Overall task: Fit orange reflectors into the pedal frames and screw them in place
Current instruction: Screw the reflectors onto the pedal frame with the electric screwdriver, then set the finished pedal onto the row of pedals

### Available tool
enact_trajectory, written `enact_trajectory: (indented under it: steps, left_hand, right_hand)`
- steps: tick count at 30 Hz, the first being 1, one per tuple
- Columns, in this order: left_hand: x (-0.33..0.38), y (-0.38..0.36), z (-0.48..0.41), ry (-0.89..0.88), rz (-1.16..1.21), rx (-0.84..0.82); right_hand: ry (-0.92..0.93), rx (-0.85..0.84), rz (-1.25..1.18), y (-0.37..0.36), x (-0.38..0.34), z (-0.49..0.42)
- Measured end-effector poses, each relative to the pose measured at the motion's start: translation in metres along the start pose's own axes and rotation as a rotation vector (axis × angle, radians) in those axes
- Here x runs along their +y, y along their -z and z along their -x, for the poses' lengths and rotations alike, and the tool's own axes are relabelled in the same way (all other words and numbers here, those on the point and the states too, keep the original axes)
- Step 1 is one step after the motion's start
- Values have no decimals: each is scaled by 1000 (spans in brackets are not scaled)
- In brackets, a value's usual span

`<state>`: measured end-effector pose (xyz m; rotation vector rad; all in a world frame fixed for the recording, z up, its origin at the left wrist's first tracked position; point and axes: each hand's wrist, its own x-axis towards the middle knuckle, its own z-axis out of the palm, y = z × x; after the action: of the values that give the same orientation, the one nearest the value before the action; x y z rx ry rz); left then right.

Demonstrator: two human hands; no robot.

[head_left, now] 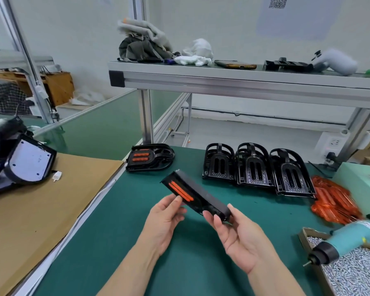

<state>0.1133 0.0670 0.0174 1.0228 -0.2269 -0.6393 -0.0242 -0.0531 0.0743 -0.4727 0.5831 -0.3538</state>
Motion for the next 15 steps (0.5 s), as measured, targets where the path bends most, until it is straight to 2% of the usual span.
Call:
enact_trajectory:
  steps: [3,6,10,12,15]
  left_hand:
    - [1,2,-8,-73,-120,68]
    - [3,-2,-27,-89,-234,303]
    - [20,0,-62,-24,-99,546]
    - [32,5,-78,20,-44,622]
    - [44,17,-99,41,52,677]
  right_hand:
    - [-13,-48,5,-1,10,-9]
    - [-11,-93,155,-1,27,-21]
    - [284,14,549,2,55,-35]
    - [429,1,757,6,64,-37]
    - [532,5,988,9,70,-36]
